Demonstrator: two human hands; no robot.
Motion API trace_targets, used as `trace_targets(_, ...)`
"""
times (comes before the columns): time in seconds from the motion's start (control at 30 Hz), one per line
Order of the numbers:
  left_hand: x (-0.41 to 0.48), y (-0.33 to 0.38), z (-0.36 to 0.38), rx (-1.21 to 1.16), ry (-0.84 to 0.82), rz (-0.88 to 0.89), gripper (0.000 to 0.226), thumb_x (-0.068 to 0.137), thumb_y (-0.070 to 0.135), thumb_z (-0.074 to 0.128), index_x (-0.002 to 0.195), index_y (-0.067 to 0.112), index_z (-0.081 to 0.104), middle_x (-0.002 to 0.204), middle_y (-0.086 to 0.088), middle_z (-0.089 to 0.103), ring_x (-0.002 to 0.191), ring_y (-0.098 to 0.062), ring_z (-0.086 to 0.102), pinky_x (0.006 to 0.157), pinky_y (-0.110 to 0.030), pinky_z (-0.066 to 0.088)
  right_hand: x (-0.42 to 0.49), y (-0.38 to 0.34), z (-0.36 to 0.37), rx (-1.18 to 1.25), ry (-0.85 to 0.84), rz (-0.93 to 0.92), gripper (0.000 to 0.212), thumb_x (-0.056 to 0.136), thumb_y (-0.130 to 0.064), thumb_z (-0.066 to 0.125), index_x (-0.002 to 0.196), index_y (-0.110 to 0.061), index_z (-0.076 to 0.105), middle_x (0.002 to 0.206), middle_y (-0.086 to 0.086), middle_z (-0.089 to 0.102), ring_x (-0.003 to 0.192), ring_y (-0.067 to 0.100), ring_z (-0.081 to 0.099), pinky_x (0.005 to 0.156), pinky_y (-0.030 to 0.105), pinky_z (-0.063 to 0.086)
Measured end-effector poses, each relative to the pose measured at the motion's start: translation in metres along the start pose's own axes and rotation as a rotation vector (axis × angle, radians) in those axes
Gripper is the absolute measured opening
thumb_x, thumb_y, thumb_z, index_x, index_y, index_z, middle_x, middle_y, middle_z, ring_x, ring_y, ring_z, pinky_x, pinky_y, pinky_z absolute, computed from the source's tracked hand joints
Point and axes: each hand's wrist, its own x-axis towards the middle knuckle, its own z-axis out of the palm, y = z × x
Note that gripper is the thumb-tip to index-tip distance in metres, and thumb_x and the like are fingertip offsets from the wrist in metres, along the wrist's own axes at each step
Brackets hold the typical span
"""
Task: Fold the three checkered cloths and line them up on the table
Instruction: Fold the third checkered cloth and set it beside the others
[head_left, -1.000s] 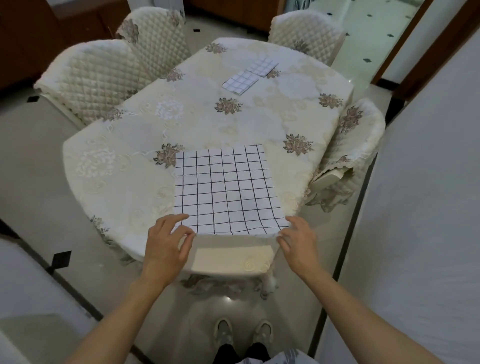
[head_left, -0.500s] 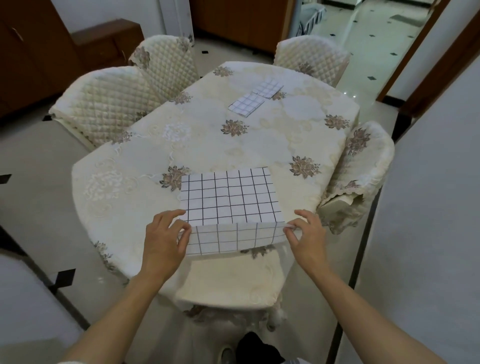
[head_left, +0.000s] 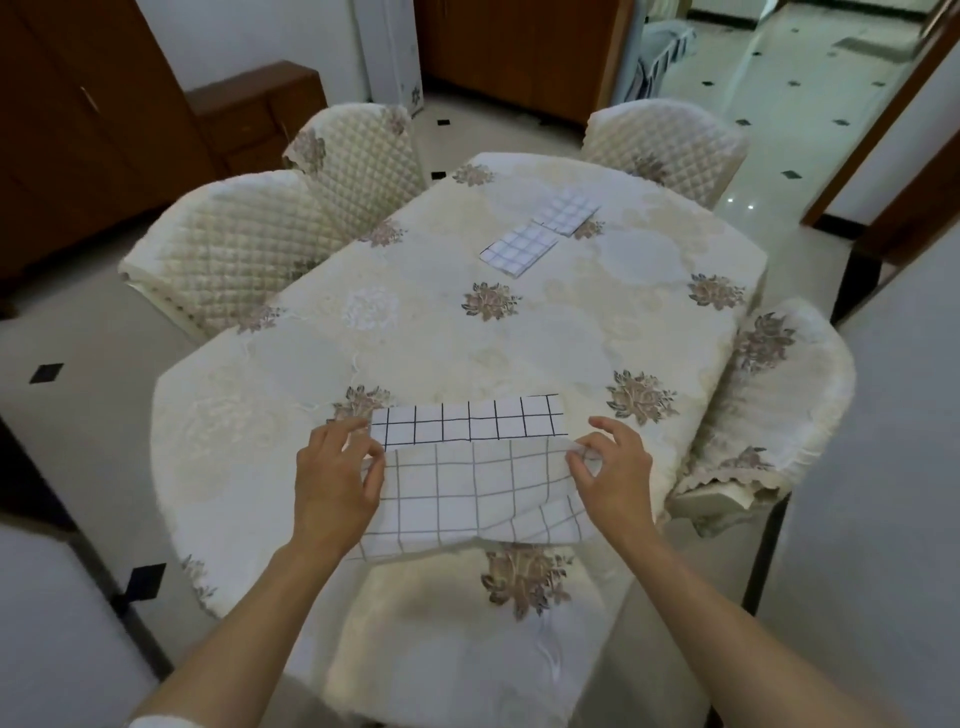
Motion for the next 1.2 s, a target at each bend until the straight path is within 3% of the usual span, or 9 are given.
trace_targets(0.17,0.044,-0.014,0.016,-0.028,-0.010,-0.010,0.012,0.079,0.010,0.074,0.085,0.017,0.067,0.119,-0.005,0.064,0.111,-0.030,0.053,0.082,-0.045,0.046,0.040,-0.001,0.016,-0.030,0.010,0.034,0.003,0.081,-0.016,0.072,0.082,-0.015,0.069,0.120,0.003,0.059,0.112,0.023,0.054,0.091,0.046,0.045)
trace_targets(0.33,0.087,-0.031,0.031,-0.031,-0.028,-0.023,0.009,0.080,0.012,0.074,0.087,0.016,0.069,0.119,-0.005,0.064,0.113,-0.028,0.052,0.082,-0.043,0.044,0.068,-0.003,0.037,-0.077,0.015,0.083,0.003,0.082,-0.015,0.071,0.083,-0.017,0.069,0.123,0.002,0.058,0.118,0.021,0.049,0.094,0.033,0.027)
trace_targets(0.5,0.111,-0.037,0.050,-0.048,-0.039,-0.017,0.010,0.077,0.012,0.075,0.083,0.016,0.067,0.118,-0.005,0.065,0.112,-0.029,0.054,0.080,-0.042,0.043,0.083,0.000,0.050,-0.098,-0.014,0.116,0.012,0.079,-0.015,0.071,0.091,-0.018,0.068,0.126,0.003,0.055,0.120,0.023,0.047,0.100,0.042,0.031)
trace_targets(0.67,0.109,-0.046,0.068,-0.053,-0.131,-0.059,0.029,0.074,0.016,0.080,0.100,0.018,0.066,0.124,-0.004,0.061,0.116,-0.028,0.051,0.086,-0.047,0.046,0.083,-0.003,0.060,-0.188,-0.049,0.089,0.040,0.075,-0.018,0.078,0.113,-0.020,0.064,0.137,0.009,0.046,0.131,0.028,0.036,0.101,0.047,0.030)
trace_targets(0.83,0.088,-0.044,0.087,-0.034,-0.230,-0.030,0.038,0.070,0.016,0.082,0.105,0.017,0.066,0.125,-0.006,0.059,0.119,-0.031,0.049,0.093,-0.051,0.046,0.062,-0.007,0.090,-0.288,-0.276,0.000,0.054,0.079,-0.034,0.076,0.129,-0.023,0.057,0.152,0.013,0.032,0.143,0.033,0.025,0.109,0.051,0.027)
trace_targets(0.97,0.071,-0.026,0.103,0.092,-0.379,0.103,0.053,0.066,0.028,0.086,0.114,0.021,0.066,0.135,-0.013,0.054,0.122,-0.035,0.049,0.092,-0.052,0.047,0.031,-0.016,0.129,-0.344,-0.535,-0.123,0.068,0.083,-0.048,0.068,0.143,-0.030,0.043,0.162,0.013,0.004,0.149,0.032,0.000,0.114,0.052,0.016)
trace_targets(1.1,0.054,-0.011,0.119,0.170,-0.532,0.149,0.061,0.072,0.042,0.079,0.128,0.031,0.058,0.155,-0.010,0.032,0.141,-0.034,0.032,0.106,-0.051,0.035,0.013,-0.027,0.151,-0.447,-0.739,-0.146,0.081,0.085,-0.051,0.062,0.151,-0.038,0.016,0.157,0.010,-0.027,0.145,0.030,-0.025,0.118,0.051,0.003)
trace_targets(1.2,0.046,-0.011,0.125,0.209,-0.593,0.174,0.069,0.077,0.049,0.073,0.139,0.034,0.046,0.162,-0.008,0.014,0.148,-0.033,0.017,0.114,-0.051,0.024,0.011,-0.024,0.152,-0.489,-0.789,-0.123,0.088,0.083,-0.052,0.064,0.151,-0.040,0.010,0.155,0.012,-0.031,0.143,0.033,-0.028,0.117,0.052,-0.001)
